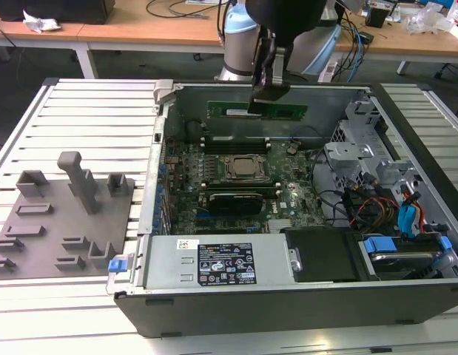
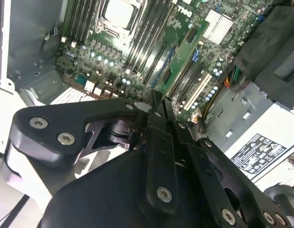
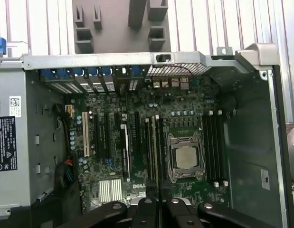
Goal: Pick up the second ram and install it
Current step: 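Pick up the second ram and move it above second insertion slot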
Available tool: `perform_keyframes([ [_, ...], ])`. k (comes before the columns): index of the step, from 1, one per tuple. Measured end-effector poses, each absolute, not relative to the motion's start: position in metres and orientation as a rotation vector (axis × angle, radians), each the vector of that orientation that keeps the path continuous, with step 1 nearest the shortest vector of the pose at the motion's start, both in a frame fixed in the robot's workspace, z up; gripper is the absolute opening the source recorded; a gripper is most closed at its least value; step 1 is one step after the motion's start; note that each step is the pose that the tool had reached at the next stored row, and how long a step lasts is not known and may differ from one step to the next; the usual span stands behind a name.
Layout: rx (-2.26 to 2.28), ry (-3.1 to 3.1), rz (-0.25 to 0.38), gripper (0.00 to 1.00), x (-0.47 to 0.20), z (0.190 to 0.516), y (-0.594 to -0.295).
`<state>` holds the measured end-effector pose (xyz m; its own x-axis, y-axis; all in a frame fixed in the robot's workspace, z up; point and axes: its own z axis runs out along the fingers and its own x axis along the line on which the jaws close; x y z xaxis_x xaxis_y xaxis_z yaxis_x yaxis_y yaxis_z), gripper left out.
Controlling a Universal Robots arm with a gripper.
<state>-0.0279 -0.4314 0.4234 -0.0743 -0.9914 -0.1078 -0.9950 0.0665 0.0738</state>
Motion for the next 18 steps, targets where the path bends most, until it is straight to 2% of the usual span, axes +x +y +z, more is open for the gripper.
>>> perform_keyframes([
  [18,-2.121,2.277,0.208,0.13,0.015,0.416,-0.428],
])
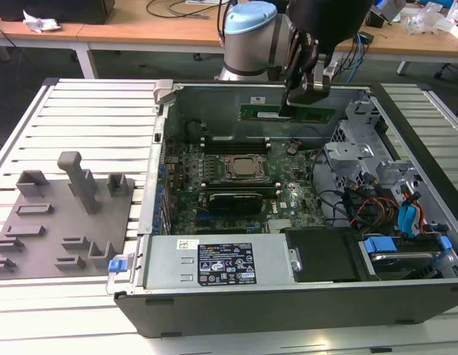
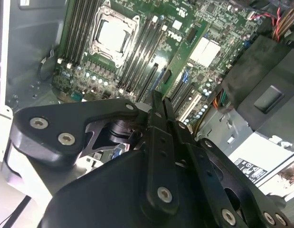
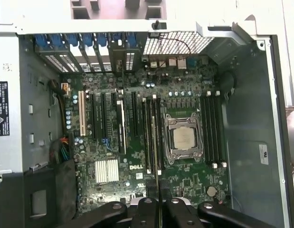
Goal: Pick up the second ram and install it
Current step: 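Pick up the second ram and move it above second insertion slot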
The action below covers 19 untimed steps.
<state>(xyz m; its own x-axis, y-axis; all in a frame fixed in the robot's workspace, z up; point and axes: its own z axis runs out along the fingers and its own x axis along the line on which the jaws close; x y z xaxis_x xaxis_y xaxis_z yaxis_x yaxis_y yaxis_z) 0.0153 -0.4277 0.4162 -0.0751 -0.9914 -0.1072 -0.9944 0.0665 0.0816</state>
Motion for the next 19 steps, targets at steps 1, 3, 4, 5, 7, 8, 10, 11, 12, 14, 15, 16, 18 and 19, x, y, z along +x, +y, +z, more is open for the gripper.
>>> perform_keyframes([
  [1,-2.121,2.278,0.208,0.13,0.018,0.416,-0.427],
  [3,-2.122,2.278,0.21,0.13,0.023,0.414,-0.426],
  [4,-2.122,2.279,0.211,0.13,0.025,0.413,-0.426],
  [5,-2.122,2.279,0.211,0.13,0.025,0.412,-0.426],
  [7,-2.122,2.28,0.212,0.13,0.025,0.408,-0.426],
  [8,-2.122,2.279,0.212,0.13,0.025,0.407,-0.426],
  [10,-2.122,2.279,0.212,0.13,0.025,0.404,-0.426],
  [11,-2.122,2.279,0.212,0.13,0.025,0.403,-0.426],
  [12,-2.122,2.279,0.212,0.13,0.025,0.401,-0.426],
  [14,-2.122,2.279,0.212,0.13,0.025,0.398,-0.426],
  [15,-2.122,2.279,0.212,0.13,0.025,0.396,-0.426],
  [16,-2.122,2.279,0.212,0.13,0.025,0.395,-0.426],
  [18,-2.122,2.279,0.212,0.13,0.025,0.391,-0.426],
  [19,-2.122,2.279,0.212,0.13,0.025,0.389,-0.426],
])
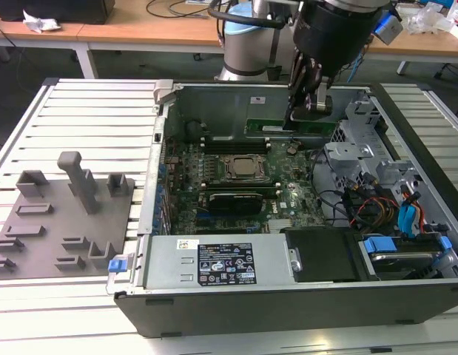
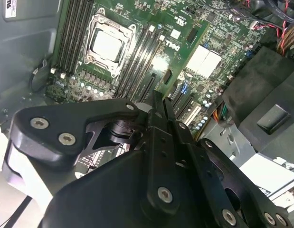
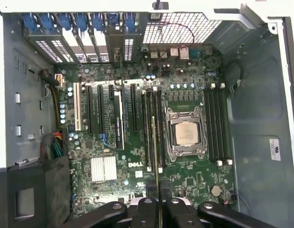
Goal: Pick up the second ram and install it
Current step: 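Pick up the second ram and move it above second insertion slot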
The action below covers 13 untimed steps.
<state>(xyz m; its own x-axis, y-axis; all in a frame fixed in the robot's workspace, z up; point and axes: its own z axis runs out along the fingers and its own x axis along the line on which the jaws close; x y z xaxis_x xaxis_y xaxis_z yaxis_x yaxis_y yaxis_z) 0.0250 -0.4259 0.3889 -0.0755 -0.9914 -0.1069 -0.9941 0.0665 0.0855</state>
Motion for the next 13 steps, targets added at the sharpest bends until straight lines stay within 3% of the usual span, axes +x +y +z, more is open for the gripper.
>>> perform_keyframes([
  [13,-2.122,2.279,0.212,0.13,0.025,0.368,-0.426],
])
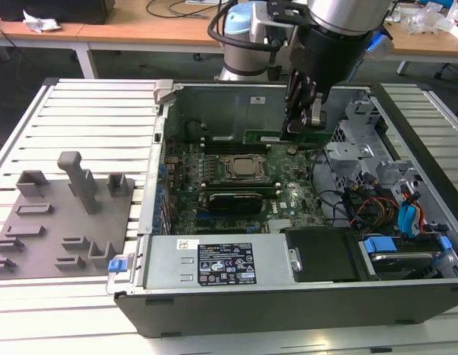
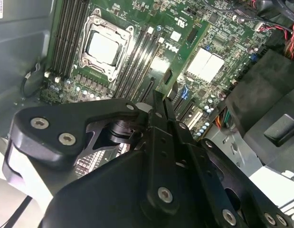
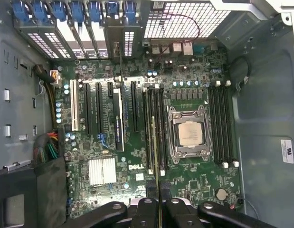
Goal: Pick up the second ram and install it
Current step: 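Pick up the second ram and move it above second insertion slot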
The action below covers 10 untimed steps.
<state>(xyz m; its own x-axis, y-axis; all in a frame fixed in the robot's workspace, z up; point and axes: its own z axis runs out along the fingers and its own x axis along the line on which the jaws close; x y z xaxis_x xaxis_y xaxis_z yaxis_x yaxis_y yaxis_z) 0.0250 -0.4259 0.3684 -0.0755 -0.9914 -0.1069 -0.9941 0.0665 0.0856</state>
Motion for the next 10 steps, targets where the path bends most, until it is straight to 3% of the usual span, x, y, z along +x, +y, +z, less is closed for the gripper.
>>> perform_keyframes([
  [10,-2.122,2.279,0.212,0.13,0.025,0.354,-0.426],
])
